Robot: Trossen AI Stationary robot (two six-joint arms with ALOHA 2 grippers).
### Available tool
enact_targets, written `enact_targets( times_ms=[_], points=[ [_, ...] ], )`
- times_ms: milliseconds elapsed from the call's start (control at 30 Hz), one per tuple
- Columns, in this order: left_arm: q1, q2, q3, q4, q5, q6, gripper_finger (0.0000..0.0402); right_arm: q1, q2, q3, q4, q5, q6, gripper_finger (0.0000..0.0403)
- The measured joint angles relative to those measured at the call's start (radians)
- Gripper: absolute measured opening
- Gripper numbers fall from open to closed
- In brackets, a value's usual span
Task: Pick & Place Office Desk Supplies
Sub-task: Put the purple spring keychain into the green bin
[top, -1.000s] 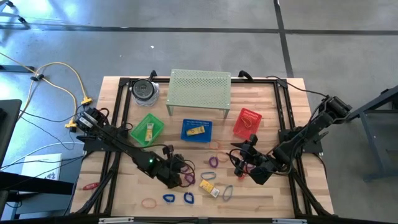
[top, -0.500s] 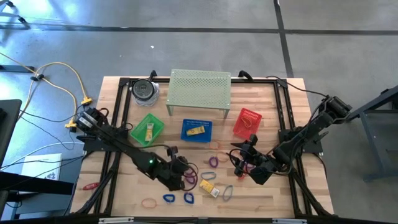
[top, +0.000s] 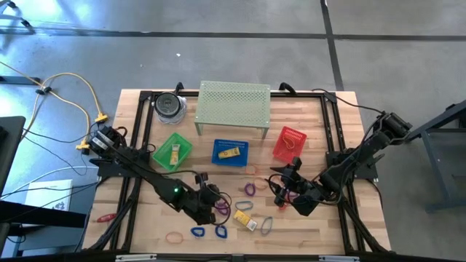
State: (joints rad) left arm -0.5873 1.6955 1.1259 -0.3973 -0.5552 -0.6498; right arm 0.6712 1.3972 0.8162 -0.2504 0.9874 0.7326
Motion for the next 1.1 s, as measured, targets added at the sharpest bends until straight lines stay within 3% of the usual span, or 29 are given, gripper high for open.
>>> enact_targets(
  times_ms=[333, 667, 1100],
  points=[
    [0.000, 0.000, 0.000, -0.015, 0.003, -0.002, 0.0007, 0.000, 0.000, 0.000, 0.000, 0.000, 0.000, 0.0207],
    [0.001, 0.002, -0.002, -0.041, 0.074, -0.050, 0.0007, 0.000, 0.000, 0.000, 0.000, 0.000, 0.000, 0.0207],
    [0.044, 0.037, -0.004, -0.171, 0.093, -0.091, 0.0008, 0.000, 0.000, 0.000, 0.000, 0.000, 0.000, 0.0207]
  ],
)
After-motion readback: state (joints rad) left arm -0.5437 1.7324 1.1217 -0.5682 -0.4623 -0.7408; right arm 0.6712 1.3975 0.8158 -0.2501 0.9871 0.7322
